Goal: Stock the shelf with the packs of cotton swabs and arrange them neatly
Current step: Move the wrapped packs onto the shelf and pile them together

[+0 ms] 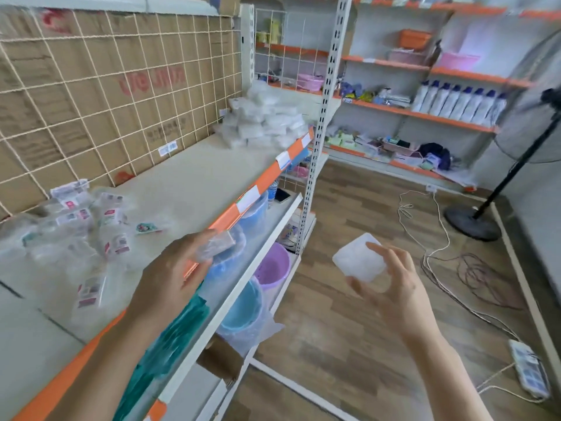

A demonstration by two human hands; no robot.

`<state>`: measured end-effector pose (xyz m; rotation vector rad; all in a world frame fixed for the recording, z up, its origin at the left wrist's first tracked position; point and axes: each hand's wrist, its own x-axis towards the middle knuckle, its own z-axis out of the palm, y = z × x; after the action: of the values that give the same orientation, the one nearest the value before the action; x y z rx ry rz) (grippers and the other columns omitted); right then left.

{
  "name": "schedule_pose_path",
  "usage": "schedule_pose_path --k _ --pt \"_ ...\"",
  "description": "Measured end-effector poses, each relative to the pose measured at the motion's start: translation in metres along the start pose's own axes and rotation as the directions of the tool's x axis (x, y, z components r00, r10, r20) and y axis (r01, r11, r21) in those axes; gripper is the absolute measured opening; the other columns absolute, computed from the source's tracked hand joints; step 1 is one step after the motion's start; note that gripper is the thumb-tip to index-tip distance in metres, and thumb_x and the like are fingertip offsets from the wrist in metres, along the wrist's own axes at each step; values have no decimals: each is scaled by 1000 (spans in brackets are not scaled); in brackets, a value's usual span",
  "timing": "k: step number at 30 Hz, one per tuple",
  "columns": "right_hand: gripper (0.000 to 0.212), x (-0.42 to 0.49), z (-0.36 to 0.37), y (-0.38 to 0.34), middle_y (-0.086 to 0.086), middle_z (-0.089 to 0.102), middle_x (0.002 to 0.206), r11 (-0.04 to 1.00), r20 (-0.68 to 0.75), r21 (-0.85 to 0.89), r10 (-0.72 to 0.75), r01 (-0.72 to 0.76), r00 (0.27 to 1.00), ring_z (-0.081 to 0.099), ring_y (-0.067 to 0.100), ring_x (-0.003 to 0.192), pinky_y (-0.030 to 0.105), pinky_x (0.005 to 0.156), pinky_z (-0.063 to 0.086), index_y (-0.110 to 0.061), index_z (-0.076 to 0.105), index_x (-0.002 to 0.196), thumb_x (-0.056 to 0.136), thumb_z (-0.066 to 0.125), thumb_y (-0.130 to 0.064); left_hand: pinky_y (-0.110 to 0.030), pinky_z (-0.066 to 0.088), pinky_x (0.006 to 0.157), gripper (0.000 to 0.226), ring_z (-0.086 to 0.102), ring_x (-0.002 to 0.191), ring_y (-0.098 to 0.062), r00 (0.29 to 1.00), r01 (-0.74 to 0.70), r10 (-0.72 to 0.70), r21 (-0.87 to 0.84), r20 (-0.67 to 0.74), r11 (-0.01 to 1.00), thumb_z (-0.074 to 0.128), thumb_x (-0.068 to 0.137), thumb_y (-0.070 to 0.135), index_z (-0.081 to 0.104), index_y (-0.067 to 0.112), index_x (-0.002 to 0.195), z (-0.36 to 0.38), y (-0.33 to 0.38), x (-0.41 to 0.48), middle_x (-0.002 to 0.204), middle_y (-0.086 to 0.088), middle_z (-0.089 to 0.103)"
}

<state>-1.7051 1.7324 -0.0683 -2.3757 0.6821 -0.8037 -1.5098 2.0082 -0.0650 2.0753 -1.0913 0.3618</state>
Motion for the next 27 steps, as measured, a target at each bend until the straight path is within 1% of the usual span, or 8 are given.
schedule_pose_path --k 2,5,9,14,17,19,23,27 --pt "63 17 3 14 -9 43 115 1000 17 -5 27 -27 999 42 1 84 16 67 33 -25 55 125 69 82 -31 -7 36 82 46 48 101 5 999 19 -19 19 33 1000 49 85 24 42 39 129 16 -1 21 113 40 45" --pt "63 45 11 34 -12 42 115 999 41 -9 34 -34 999 45 6 90 23 69 36 -26 55 125 68 82 -33 3 32 79 45 48 98 7 998 48 -47 -7 41 999 49 85 26 44 39 127 43 -4 47 113 38 47" --pt "63 104 18 64 -8 46 118 1000 72 11 -20 20 997 45 7 90 24 69 36 -25 56 124 67 83 -29 3 31 84 43 50 100 6 998 63 -62 -26 28 998 40 86 42 44 38 128 84 -7 92 118 28 52" --pt "63 183 19 102 -12 42 117 998 99 36 -61 58 993 46 8 90 24 68 36 -27 54 125 68 82 -29 2 30 80 41 47 95 12 994 101 -102 -8 -35 995 46 85 35 42 42 126 134 -5 158 113 49 44" --pt "63 228 23 122 -11 43 118 994 109 54 -102 97 989 46 7 94 19 67 34 -28 55 125 67 81 -32 1 30 79 45 45 94 14 992 101 -99 22 -82 995 49 85 29 40 50 123 154 -4 195 112 51 41" --pt "62 253 28 132 -12 43 118 993 121 62 -104 97 987 46 5 95 17 64 33 -29 54 125 68 80 -34 2 31 80 43 46 96 15 992 108 -106 21 -71 994 45 86 36 40 58 123 166 -3 213 114 49 41" --pt "62 299 45 143 -9 45 121 989 159 94 -129 115 979 45 4 93 19 66 34 -30 54 125 69 78 -36 -2 32 83 43 51 106 -1 991 109 -102 72 -85 992 40 85 41 45 38 128 182 -21 245 119 48 39" --pt "62 352 70 143 -10 43 122 984 207 110 -159 138 965 45 4 93 19 66 36 -29 52 127 71 78 -35 0 31 84 42 49 104 3 981 139 -121 110 -153 984 41 86 38 49 31 127 190 -48 281 118 39 46"
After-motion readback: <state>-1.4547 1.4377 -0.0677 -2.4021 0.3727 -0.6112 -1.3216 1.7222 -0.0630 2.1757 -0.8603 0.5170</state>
